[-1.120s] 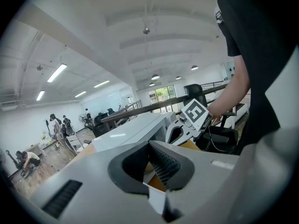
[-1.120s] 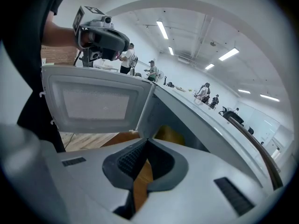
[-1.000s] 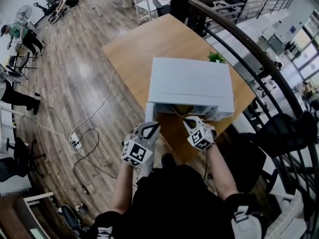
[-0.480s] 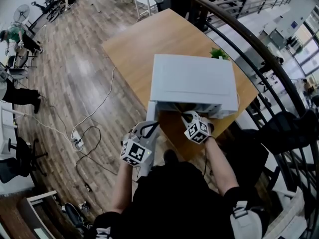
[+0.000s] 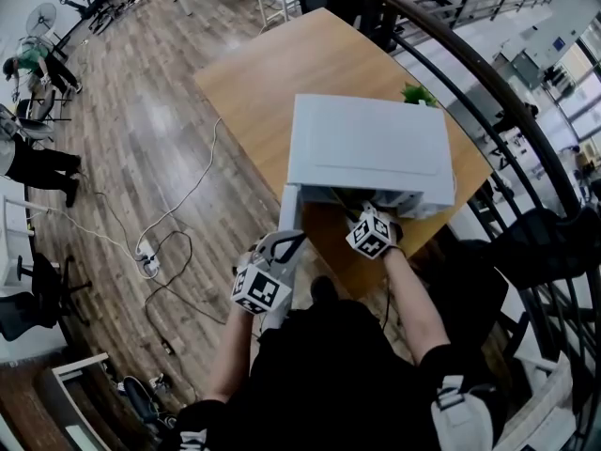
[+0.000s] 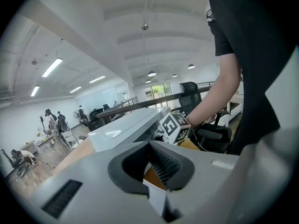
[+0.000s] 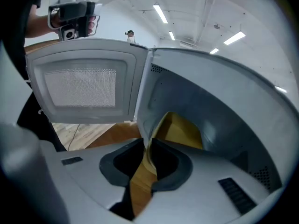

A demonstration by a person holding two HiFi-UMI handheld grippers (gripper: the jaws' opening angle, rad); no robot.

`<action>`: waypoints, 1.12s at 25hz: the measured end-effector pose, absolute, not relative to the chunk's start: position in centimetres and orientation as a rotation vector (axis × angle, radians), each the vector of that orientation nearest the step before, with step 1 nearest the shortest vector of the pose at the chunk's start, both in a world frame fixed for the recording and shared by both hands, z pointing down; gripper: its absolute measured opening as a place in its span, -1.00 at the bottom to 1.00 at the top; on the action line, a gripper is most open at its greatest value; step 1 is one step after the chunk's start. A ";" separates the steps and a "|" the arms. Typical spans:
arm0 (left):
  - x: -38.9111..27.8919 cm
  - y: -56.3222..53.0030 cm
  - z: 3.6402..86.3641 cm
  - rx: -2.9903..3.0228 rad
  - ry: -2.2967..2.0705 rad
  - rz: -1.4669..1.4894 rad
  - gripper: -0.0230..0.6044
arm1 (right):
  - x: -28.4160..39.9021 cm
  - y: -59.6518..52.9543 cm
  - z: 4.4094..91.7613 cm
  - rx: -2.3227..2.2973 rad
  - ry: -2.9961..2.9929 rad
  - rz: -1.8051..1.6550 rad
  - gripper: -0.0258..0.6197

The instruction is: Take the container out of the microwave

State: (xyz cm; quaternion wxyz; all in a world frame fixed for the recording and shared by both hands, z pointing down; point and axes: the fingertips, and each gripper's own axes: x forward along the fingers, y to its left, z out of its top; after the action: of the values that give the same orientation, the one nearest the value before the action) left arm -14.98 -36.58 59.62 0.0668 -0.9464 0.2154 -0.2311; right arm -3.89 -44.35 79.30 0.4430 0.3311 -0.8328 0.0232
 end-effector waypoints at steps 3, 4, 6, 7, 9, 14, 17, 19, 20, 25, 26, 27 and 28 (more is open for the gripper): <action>-15.5 -36.2 59.6 -2.863 0.671 -0.697 -0.92 | -3.6 -44.4 80.2 0.825 -2.034 0.080 -0.73; -15.6 -36.2 59.7 -2.864 0.677 -0.700 -0.92 | -3.6 -44.5 80.4 0.828 -2.027 0.086 -0.73; -15.9 -36.0 59.8 -2.868 0.682 -0.701 -0.92 | -3.5 -44.8 80.8 0.836 -2.009 0.090 -0.73; -15.9 -35.9 59.9 -2.869 0.682 -0.700 -0.92 | -3.4 -44.8 81.0 0.833 -1.999 0.092 -0.73; -15.8 -35.8 60.0 -2.870 0.679 -0.698 -0.92 | -3.4 -44.7 81.3 0.820 -1.982 0.093 -0.76; -15.3 -35.2 59.9 -2.860 0.667 -0.696 -0.92 | -3.2 -44.9 81.1 0.805 -1.962 0.049 -0.79; -15.3 -34.9 60.1 -2.864 0.673 -0.698 -0.92 | -3.2 -44.7 81.3 0.797 -1.965 0.046 -0.80; -15.3 -34.8 60.1 -2.862 0.681 -0.699 -0.92 | -3.3 -44.5 81.3 0.786 -1.971 0.039 -0.82; -15.4 -34.8 60.1 -2.860 0.686 -0.700 -0.92 | -3.3 -44.4 81.2 0.779 -1.973 0.038 -0.83; -15.2 -34.5 59.8 -2.852 0.698 -0.696 -0.92 | -3.3 -44.0 80.9 0.768 -1.984 0.040 -0.83; -15.1 -34.4 59.7 -2.850 0.698 -0.692 -0.92 | -3.3 -44.0 80.8 0.769 -1.986 0.040 -0.83; -14.9 -34.4 59.6 -2.848 0.699 -0.689 -0.92 | -3.3 -44.0 80.7 0.771 -1.988 0.039 -0.83; -14.8 -34.4 59.5 -2.847 0.701 -0.689 -0.92 | -3.2 -44.1 80.4 0.774 -1.992 0.037 -0.83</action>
State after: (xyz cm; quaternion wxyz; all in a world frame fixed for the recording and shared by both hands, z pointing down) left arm -14.82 -34.39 59.48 0.0647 -0.9433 0.2323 -0.2282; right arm -3.20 -44.06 80.44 0.4812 0.3175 -0.8169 0.0150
